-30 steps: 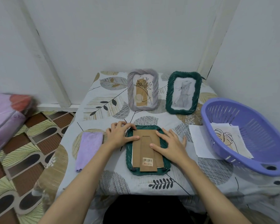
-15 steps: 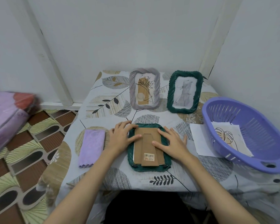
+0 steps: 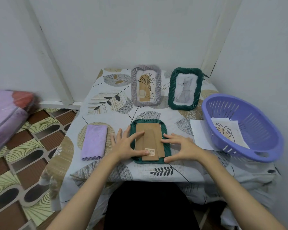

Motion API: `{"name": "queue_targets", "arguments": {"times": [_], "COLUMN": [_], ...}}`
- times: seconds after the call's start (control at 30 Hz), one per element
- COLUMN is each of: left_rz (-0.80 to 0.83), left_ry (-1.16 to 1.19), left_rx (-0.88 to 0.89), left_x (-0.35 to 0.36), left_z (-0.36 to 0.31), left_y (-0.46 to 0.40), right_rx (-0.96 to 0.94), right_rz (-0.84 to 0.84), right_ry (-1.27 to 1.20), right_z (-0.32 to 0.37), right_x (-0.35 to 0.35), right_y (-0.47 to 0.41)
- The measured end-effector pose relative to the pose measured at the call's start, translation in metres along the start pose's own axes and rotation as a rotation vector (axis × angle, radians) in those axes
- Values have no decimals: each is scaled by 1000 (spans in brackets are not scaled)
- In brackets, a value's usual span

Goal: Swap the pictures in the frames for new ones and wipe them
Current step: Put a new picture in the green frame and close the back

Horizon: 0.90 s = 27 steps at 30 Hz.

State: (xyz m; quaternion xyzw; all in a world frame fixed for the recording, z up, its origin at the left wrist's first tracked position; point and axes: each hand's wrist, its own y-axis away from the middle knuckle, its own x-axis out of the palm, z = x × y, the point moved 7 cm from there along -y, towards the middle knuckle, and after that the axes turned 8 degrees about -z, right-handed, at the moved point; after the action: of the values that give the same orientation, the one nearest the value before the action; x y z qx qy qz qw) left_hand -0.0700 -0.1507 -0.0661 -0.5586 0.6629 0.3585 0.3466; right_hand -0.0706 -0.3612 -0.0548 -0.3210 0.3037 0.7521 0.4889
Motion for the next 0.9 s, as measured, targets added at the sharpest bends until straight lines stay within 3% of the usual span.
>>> {"name": "queue_targets", "arguments": {"times": [0.37,0.9], "left_rz": [8,2], "left_ry": [4,-24], "left_rx": [10,16], "left_x": [1,2], "left_z": [-1,0], "left_y": [1,1], "right_rx": [-53,-71], "right_rz": [-21,-153], "right_ry": [184,-31], "right_z": [13,11], "right_x": [1,3], "right_y": [0,2]}}
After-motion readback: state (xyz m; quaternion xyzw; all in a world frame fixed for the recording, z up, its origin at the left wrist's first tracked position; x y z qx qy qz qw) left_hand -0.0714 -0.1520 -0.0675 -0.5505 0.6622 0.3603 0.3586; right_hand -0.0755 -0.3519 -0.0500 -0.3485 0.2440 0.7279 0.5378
